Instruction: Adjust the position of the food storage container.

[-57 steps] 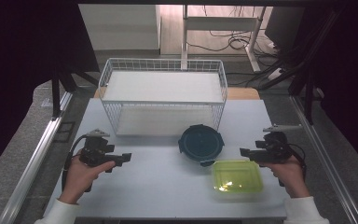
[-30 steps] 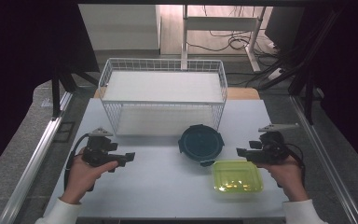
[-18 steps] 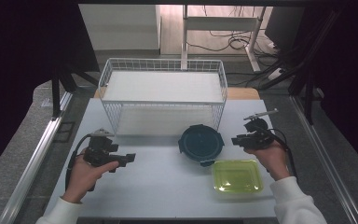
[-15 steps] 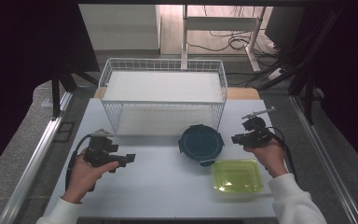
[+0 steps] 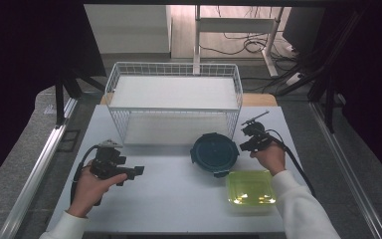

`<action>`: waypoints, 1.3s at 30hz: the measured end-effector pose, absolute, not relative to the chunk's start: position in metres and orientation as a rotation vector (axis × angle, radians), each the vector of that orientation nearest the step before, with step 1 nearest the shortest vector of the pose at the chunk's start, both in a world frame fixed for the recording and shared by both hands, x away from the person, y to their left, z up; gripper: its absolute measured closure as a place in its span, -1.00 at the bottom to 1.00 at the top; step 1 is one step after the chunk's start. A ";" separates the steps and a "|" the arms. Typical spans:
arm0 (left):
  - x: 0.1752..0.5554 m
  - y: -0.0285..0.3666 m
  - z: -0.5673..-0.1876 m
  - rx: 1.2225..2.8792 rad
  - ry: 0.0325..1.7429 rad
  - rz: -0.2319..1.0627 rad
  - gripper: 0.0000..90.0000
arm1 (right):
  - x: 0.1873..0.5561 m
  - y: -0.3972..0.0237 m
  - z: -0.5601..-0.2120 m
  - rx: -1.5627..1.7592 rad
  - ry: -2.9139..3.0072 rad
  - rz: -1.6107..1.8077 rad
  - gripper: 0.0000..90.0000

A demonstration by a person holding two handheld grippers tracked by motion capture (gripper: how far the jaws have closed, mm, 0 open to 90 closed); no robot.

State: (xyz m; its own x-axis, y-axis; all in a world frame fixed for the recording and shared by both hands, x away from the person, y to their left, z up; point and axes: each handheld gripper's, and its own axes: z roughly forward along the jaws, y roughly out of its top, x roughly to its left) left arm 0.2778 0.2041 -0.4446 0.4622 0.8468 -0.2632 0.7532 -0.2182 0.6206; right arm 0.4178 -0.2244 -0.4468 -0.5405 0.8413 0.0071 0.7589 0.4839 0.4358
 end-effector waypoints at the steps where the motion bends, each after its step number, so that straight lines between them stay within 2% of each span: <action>1: 0.278 0.204 -0.445 2.010 1.331 0.169 -0.58 | 0.418 -0.222 -0.449 1.371 2.534 0.577 0.98; 39: 0.288 0.196 -0.454 2.063 1.327 0.143 -0.58 | 0.405 -0.194 -0.450 1.242 2.638 0.557 0.98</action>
State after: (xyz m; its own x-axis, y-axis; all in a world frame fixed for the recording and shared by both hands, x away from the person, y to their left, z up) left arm 0.2884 0.1961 -0.4539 0.4761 0.8416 -0.2549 0.7681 -0.2568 0.5866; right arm 0.4050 -0.1941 -0.4504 -0.6375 0.7704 0.0024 0.7056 0.5827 0.4032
